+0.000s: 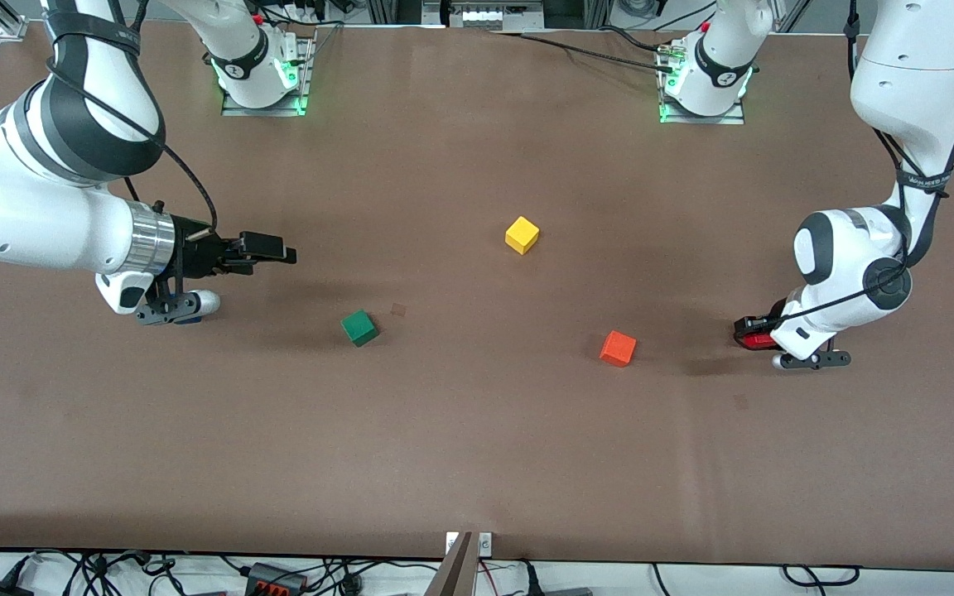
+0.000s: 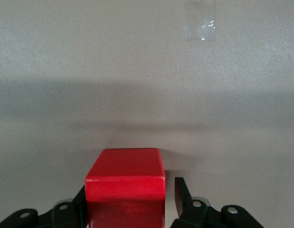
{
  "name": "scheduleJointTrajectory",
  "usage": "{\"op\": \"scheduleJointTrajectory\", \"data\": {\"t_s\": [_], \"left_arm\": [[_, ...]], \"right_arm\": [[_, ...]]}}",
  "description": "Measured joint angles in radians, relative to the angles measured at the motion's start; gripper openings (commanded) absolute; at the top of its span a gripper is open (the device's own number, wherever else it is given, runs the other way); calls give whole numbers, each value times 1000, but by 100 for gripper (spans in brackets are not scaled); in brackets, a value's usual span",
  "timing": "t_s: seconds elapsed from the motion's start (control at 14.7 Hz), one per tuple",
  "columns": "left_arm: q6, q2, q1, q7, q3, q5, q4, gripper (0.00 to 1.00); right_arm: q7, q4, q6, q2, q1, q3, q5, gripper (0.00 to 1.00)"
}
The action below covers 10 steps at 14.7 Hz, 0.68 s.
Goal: Pass red block to right arm, stack on blue
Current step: 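Lift the red cube with the left gripper while the right gripper waits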
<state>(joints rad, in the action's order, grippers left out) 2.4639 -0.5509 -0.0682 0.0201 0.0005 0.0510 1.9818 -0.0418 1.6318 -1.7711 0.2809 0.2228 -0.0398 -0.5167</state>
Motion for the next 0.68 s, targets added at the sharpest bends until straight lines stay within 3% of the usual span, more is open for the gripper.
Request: {"op": "scheduleJointTrajectory", "data": {"t_s": [0.14, 0.27, 0.55, 0.68], "left_arm": [[0, 0, 0, 3, 0, 0, 0, 25], [0, 0, 0, 21, 0, 0, 0, 23], [-1, 5, 0, 73, 0, 0, -18, 22], [-71, 13, 0, 119, 0, 0, -63, 22]], "right_arm": [[0, -2, -26, 0, 15, 0, -8, 100], [0, -2, -29, 1, 17, 0, -24, 100], [-4, -2, -28, 33, 15, -6, -197, 100], [-4, -2, -28, 48, 16, -7, -232, 100]]}}
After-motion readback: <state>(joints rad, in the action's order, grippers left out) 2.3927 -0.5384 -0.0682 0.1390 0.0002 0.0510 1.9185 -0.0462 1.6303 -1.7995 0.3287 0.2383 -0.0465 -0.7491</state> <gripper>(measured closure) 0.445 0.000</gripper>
